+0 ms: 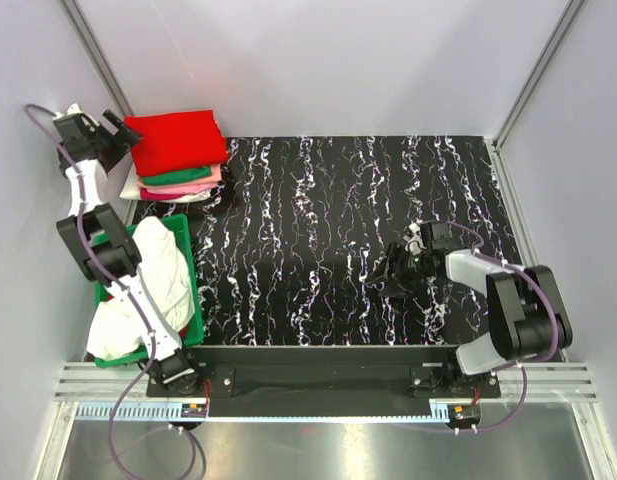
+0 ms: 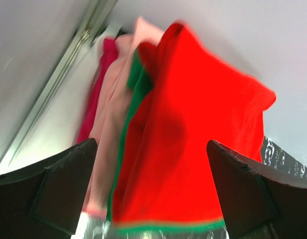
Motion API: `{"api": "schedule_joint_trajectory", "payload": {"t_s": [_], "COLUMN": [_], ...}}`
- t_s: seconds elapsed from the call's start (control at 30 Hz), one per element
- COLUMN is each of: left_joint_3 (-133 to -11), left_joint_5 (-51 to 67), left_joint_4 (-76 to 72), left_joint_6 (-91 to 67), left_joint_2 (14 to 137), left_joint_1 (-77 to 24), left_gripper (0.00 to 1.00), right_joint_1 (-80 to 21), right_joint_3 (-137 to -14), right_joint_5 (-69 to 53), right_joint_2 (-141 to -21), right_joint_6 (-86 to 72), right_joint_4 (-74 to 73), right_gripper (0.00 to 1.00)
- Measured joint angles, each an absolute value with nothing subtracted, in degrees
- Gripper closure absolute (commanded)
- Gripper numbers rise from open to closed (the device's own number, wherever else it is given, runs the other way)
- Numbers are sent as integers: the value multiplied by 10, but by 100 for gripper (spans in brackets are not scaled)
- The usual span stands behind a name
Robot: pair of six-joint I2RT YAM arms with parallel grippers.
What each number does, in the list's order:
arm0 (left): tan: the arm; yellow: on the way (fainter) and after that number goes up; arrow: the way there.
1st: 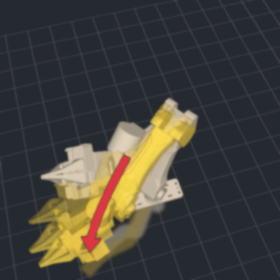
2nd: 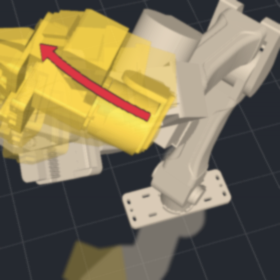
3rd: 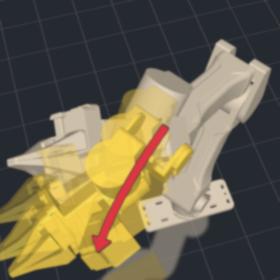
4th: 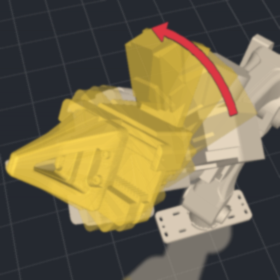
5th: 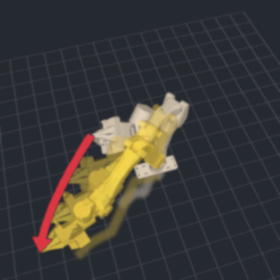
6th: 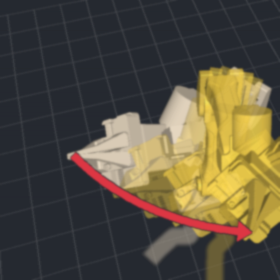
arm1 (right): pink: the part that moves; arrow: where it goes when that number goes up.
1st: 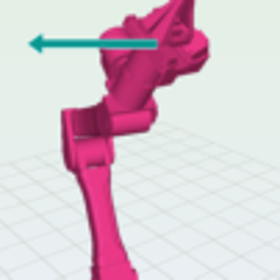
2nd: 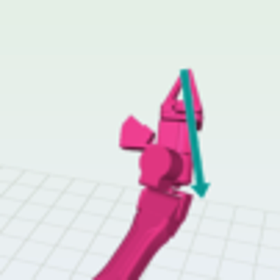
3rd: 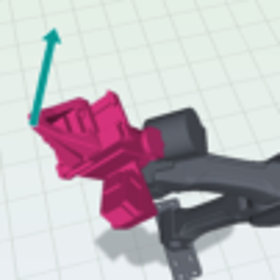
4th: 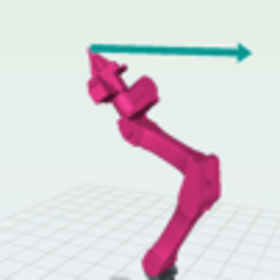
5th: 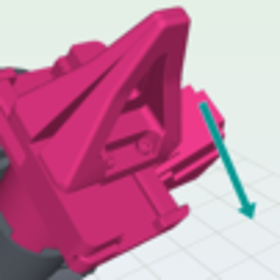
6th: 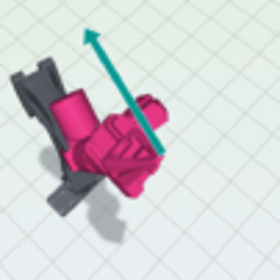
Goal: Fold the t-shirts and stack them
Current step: Neatly place the folded tshirt to the corner
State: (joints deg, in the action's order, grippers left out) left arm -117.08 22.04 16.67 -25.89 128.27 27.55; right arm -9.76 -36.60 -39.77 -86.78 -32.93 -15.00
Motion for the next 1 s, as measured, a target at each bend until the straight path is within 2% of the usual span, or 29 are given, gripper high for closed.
{"api": "schedule_joint_trajectory", "payload": {"t_s": [0.23,0.3,0.57,1.0], "left_joint_3": [-1009,-989,-969,-947], "left_joint_5": [202,205,226,230], "left_joint_4": [140,128,85,32], "left_joint_6": [-288,-295,-329,-342], "left_joint_2": [1162,1150,1146,1157], "left_joint_1": [299,302,302,296], "left_gripper": [1,7,28,34], "right_joint_1": [-98,-98,-98,-98], "right_joint_3": [-355,-348,-337,-337], "right_joint_5": [-397,-397,-397,-398], "right_joint_2": [-804,-801,-802,-826], "right_joint_6": [-328,-328,-319,-314], "right_joint_4": [-158,-159,-163,-160], "right_gripper": [34,34,34,34]}}
